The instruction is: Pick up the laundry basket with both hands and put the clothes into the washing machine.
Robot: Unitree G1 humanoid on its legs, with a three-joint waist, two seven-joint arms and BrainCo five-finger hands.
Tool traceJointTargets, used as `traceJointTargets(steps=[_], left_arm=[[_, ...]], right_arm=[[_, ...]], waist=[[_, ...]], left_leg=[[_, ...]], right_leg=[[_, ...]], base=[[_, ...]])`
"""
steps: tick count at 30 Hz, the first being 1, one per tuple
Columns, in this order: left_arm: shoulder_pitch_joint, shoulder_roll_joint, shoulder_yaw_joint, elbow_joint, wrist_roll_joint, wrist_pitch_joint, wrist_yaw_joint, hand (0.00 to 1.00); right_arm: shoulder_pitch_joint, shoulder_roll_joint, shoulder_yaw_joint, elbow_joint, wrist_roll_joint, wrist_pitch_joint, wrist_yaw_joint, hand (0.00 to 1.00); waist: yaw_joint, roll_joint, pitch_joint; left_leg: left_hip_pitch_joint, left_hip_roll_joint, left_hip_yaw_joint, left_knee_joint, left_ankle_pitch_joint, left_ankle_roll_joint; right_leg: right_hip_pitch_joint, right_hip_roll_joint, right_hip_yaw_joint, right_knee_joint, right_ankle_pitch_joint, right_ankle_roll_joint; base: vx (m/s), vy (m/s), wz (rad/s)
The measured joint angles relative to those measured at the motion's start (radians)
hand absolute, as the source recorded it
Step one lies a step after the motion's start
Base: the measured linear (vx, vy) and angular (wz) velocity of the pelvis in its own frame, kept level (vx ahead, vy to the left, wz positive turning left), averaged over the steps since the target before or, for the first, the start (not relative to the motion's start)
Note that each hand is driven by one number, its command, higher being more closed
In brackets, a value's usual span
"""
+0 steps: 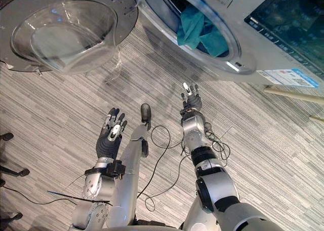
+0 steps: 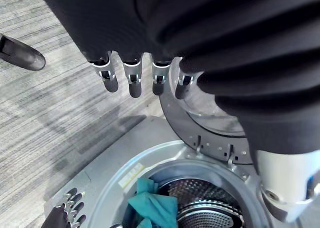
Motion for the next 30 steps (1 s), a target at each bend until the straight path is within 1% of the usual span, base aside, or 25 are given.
traceJointTargets(steps=[2, 3, 4, 5, 7, 8, 9, 11, 12, 13, 14, 15, 16, 17, 18, 19, 20, 21, 23, 24, 25, 26, 28, 29, 30], left_arm=[[0.000, -0.008, 0.039, 0.001, 0.031, 0.003, 0.002, 0.00], [0.000, -0.008, 0.052, 0.001, 0.033, 0.004, 0.002, 0.00], [-0.003, -0.009, 0.095, 0.012, 0.063, 0.004, 0.008, 0.00], [-0.004, -0.010, 0.118, 0.019, 0.074, 0.005, 0.014, 0.00], [-0.010, -0.021, 0.234, 0.042, 0.113, 0.021, 0.032, 0.00], [-0.010, -0.023, 0.290, 0.058, 0.128, 0.020, 0.043, 0.00], [-0.011, -0.022, 0.347, 0.079, 0.143, 0.020, 0.051, 0.00], [-0.015, -0.012, 0.466, 0.122, 0.171, 0.020, 0.080, 0.00], [-0.029, -0.005, 0.526, 0.158, 0.192, 0.024, 0.094, 0.00], [-0.036, -0.005, 0.555, 0.173, 0.205, 0.026, 0.106, 0.00], [-0.044, 0.011, 0.609, 0.191, 0.229, 0.037, 0.114, 0.00], [-0.030, 0.025, 0.659, 0.192, 0.251, 0.050, 0.127, 0.00], [-0.018, 0.026, 0.699, 0.191, 0.269, 0.059, 0.130, 0.00], [-0.010, 0.024, 0.726, 0.191, 0.275, 0.067, 0.133, 0.00], [0.008, 0.024, 0.779, 0.196, 0.290, 0.088, 0.141, 0.00], [0.013, 0.034, 0.834, 0.226, 0.321, 0.098, 0.151, 0.00], [0.000, 0.043, 0.860, 0.249, 0.338, 0.109, 0.154, 0.00], [-0.032, 0.090, 0.914, 0.299, 0.364, 0.125, 0.159, 0.00], [-0.055, 0.127, 0.969, 0.353, 0.393, 0.153, 0.173, 0.00], [-0.081, 0.165, 1.016, 0.406, 0.405, 0.165, 0.177, 0.00], [-0.113, 0.220, 1.049, 0.467, 0.414, 0.177, 0.180, 0.00], [-0.126, 0.251, 1.065, 0.507, 0.416, 0.179, 0.181, 0.00], [-0.163, 0.349, 1.113, 0.648, 0.422, 0.193, 0.189, 0.00], [-0.166, 0.393, 1.147, 0.696, 0.422, 0.196, 0.187, 0.00], [-0.166, 0.422, 1.175, 0.730, 0.422, 0.196, 0.184, 0.00]], right_arm=[[0.042, -0.002, -0.003, -0.008, -0.039, 0.003, 0.000, 0.00], [0.065, -0.002, -0.009, -0.016, -0.048, 0.004, 0.000, 0.00], [0.154, 0.000, -0.040, -0.037, -0.100, 0.012, 0.001, 0.00], [0.195, 0.003, -0.054, -0.042, -0.119, 0.017, 0.002, 0.00], [0.352, 0.020, -0.131, -0.040, -0.218, 0.057, 0.004, 0.00], [0.423, 0.025, -0.162, -0.039, -0.261, 0.072, 0.006, 0.00], [0.494, 0.023, -0.182, -0.031, -0.298, 0.081, 0.008, 0.00], [0.627, 0.017, -0.201, -0.009, -0.359, 0.101, 0.015, 0.00], [0.690, 0.017, -0.210, -0.007, -0.396, 0.114, 0.030, 0.00], [0.710, 0.020, -0.215, -0.005, -0.421, 0.118, 0.038, 0.00], [0.741, 0.028, -0.215, -0.002, -0.464, 0.127, 0.052, 0.00], [0.775, 0.039, -0.214, -0.002, -0.505, 0.138, 0.075, 0.00], [0.789, 0.042, -0.210, -0.002, -0.532, 0.145, 0.089, 0.00], [0.792, 0.039, -0.203, -0.002, -0.551, 0.151, 0.096, 0.00], [0.792, 0.035, -0.179, -0.007, -0.580, 0.157, 0.111, 0.00], [0.787, 0.025, -0.173, -0.017, -0.593, 0.157, 0.119, 0.00], [0.781, 0.024, -0.171, -0.022, -0.600, 0.157, 0.124, 0.00], [0.775, 0.025, -0.151, -0.016, -0.619, 0.162, 0.133, 0.00], [0.776, 0.018, -0.127, -0.001, -0.626, 0.166, 0.136, 0.00], [0.779, 0.015, -0.112, -0.001, -0.626, 0.167, 0.136, 0.00], [0.785, 0.014, -0.109, 0.006, -0.626, 0.168, 0.136, 0.00], [0.790, 0.010, -0.109, 0.021, -0.626, 0.169, 0.136, 0.00], [0.784, -0.022, -0.114, 0.072, -0.629, 0.170, 0.135, 0.00], [0.785, -0.035, -0.123, 0.088, -0.631, 0.169, 0.135, 0.00], [0.787, -0.043, -0.133, 0.100, -0.634, 0.169, 0.135, 0.00]], waist=[[-0.016, -0.001, 0.000], [-0.017, -0.001, 0.000], [-0.018, -0.003, -0.002], [-0.020, -0.003, -0.002], [-0.034, -0.003, -0.004], [-0.051, -0.007, -0.019], [-0.059, -0.009, -0.042], [-0.079, -0.024, -0.090], [-0.089, -0.035, -0.129], [-0.098, -0.040, -0.140], [-0.111, -0.046, -0.146], [-0.122, -0.059, -0.170], [-0.121, -0.064, -0.197], [-0.120, -0.065, -0.217], [-0.104, -0.044, -0.275], [-0.086, -0.015, -0.328], [-0.085, -0.004, -0.333], [-0.082, -0.007, -0.339], [-0.083, 0.011, -0.352], [-0.080, 0.017, -0.362], [-0.083, 0.016, -0.363], [-0.086, 0.012, -0.364], [-0.098, 0.006, -0.368], [-0.099, 0.001, -0.371], [-0.099, -0.001, -0.372]], left_leg=[[0.019, 0.016, 0.005, 0.075, -0.054, 0.007], [0.029, 0.018, 0.008, 0.095, -0.071, 0.007], [0.069, 0.028, 0.025, 0.145, -0.115, 0.013], [0.091, 0.032, 0.034, 0.163, -0.135, 0.015], [0.207, 0.032, 0.064, 0.203, -0.191, 0.023], [0.257, 0.031, 0.074, 0.206, -0.209, 0.026], [0.301, 0.032, 0.083, 0.207, -0.231, 0.026], [0.400, 0.035, 0.110, 0.215, -0.269, 0.032], [0.444, 0.045, 0.133, 0.201, -0.274, 0.038], [0.470, 0.046, 0.141, 0.192, -0.275, 0.039], [0.530, 0.048, 0.144, 0.178, -0.275, 0.039], [0.595, 0.049, 0.172, 0.158, -0.275, 0.038], [0.635, 0.051, 0.197, 0.148, -0.277, 0.036], [0.658, 0.051, 0.214, 0.144, -0.279, 0.032], [0.682, 0.059, 0.249, 0.107, -0.276, 0.022], [0.699, 0.090, 0.301, 0.050, -0.249, -0.002], [0.709, 0.094, 0.318, 0.034, -0.235, -0.001], [0.738, 0.075, 0.337, 0.009, -0.219, -0.012], [0.748, 0.079, 0.331, -0.011, -0.185, -0.016], [0.748, 0.078, 0.318, -0.028, -0.152, -0.015], [0.746, 0.082, 0.315, -0.030, -0.117, -0.018], [0.746, 0.083, 0.318, -0.030, -0.100, -0.022], [0.744, 0.086, 0.317, -0.022, -0.043, -0.014], [0.748, 0.085, 0.303, -0.011, -0.028, -0.006], [0.747, 0.083, 0.274, 0.000, -0.022, -0.013]], right_leg=[[0.036, 0.002, 0.017, 0.008, -0.001, -0.001], [0.049, 0.003, 0.025, 0.010, -0.001, -0.001], [0.084, 0.004, 0.053, 0.019, -0.001, 0.000], [0.103, 0.002, 0.063, 0.024, -0.001, 0.000], [0.203, -0.007, 0.098, 0.032, -0.001, 0.000], [0.244, -0.008, 0.112, 0.030, -0.001, 0.000], [0.283, -0.006, 0.122, 0.023, -0.001, 0.000], [0.356, 0.005, 0.164, 0.020, 0.003, -0.004], [0.375, 0.017, 0.209, 0.021, 0.007, -0.013], [0.382, 0.019, 0.234, 0.058, -0.010, -0.006], [0.417, 0.030, 0.276, 0.158, -0.063, -0.003], [0.464, 0.050, 0.295, 0.224, -0.103, -0.001], [0.491, 0.067, 0.311, 0.205, -0.131, -0.017], [0.508, 0.083, 0.320, 0.167, -0.135, -0.023], [0.521, 0.140, 0.337, 0.067, -0.137, -0.026], [0.528, 0.191, 0.364, -0.019, -0.135, -0.017], [0.529, 0.189, 0.362, -0.006, -0.145, -0.017], [0.544, 0.170, 0.371, 0.001, -0.175, 0.004], [0.556, 0.196, 0.376, -0.029, -0.166, 0.001], [0.567, 0.212, 0.369, -0.058, -0.160, 0.000], [0.576, 0.219, 0.364, -0.073, -0.158, -0.004], [0.579, 0.219, 0.362, -0.079, -0.158, -0.004], [0.593, 0.218, 0.364, -0.107, -0.158, -0.005], [0.603, 0.219, 0.380, -0.115, -0.154, -0.010], [0.607, 0.220, 0.387, -0.119, -0.149, -0.018]], base=[[0.13, -0.062, -0.22], [0.15, -0.046, -0.39], [0.14, -0.036, -0.36], [0.14, -0.029, -0.42], [0.16, 0.006, -0.30], [0.16, 0.006, -0.23], [0.14, 0.000, -0.26], [0.12, 0.025, -0.31], [0.07, -0.004, -0.18], [0.07, -0.052, -0.09], [0.07, -0.135, -0.08], [0.05, -0.139, -0.24], [0.04, -0.127, -0.43], [0.01, -0.069, -0.87], [0.02, -0.070, -1.30], [0.02, -0.087, -1.26], [0.00, -0.157, -0.82], [-0.02, -0.168, -0.27], [-0.01, -0.173, -0.08], [0.00, -0.233, 0.09], [-0.02, -0.234, 0.07], [-0.03, -0.201, 0.09], [-0.02, -0.181, -0.02], [0.01, -0.125, -0.24], [0.04, -0.066, -0.60]])
